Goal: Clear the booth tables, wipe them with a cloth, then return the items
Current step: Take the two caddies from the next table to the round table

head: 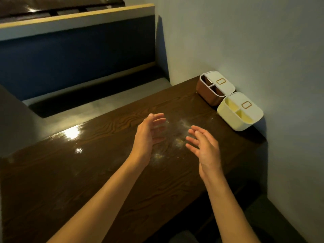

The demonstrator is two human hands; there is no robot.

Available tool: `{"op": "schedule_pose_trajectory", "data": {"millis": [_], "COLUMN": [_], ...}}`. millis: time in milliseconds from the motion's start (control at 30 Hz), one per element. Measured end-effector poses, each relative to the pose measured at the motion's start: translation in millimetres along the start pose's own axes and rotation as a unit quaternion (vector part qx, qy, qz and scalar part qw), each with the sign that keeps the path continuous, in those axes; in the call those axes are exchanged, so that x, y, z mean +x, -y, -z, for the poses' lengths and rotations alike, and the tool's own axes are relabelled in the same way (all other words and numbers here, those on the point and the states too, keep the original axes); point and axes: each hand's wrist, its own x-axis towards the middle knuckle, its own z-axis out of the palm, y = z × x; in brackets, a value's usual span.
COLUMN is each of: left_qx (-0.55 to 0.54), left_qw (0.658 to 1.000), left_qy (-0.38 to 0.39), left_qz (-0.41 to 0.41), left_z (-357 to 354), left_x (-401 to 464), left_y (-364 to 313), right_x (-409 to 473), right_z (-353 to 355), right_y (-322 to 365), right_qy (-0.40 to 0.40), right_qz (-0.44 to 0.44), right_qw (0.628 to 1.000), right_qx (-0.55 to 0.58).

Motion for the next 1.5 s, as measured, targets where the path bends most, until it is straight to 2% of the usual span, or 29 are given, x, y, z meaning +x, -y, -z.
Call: {"op": "schedule_pose_trajectory", "data": {"millis": [200, 600, 767, 867, 933, 1067, 1300, 1500], "left_qx": [0.000, 0.030, 0.054, 0.062, 0.070, 0.041, 0.047, 0.054], "left_qw": [0.999, 0.997, 0.993, 0.989, 0.987, 0.980, 0.972, 0.970], "left_qy": [0.022, 0.017, 0.015, 0.018, 0.018, 0.031, 0.032, 0.029], "left_qz": [0.026, 0.071, 0.106, 0.131, 0.141, 0.194, 0.229, 0.236], "left_z": [-71, -255, -316, -334, -342, -358, -359, -354], "left_x": [42, 172, 215, 234, 248, 265, 277, 265], "left_y": [16, 62, 79, 96, 110, 134, 161, 158], "right_x": [58, 249, 299, 314, 327, 352, 374, 357], "right_z": [54, 172, 221, 239, 247, 256, 262, 269], "right_y": [15, 45, 34, 18, 7, -16, -40, -32], "right_qy": [-0.033, -0.037, -0.083, -0.140, -0.165, -0.131, -0.092, -0.123], "right_qz": [-0.008, -0.031, -0.058, -0.073, -0.117, -0.223, -0.267, -0.255], "right_qw": [0.999, 0.998, 0.993, 0.985, 0.976, 0.965, 0.950, 0.948], "right_qx": [-0.001, -0.039, -0.063, -0.073, -0.074, 0.033, 0.136, 0.144]}}
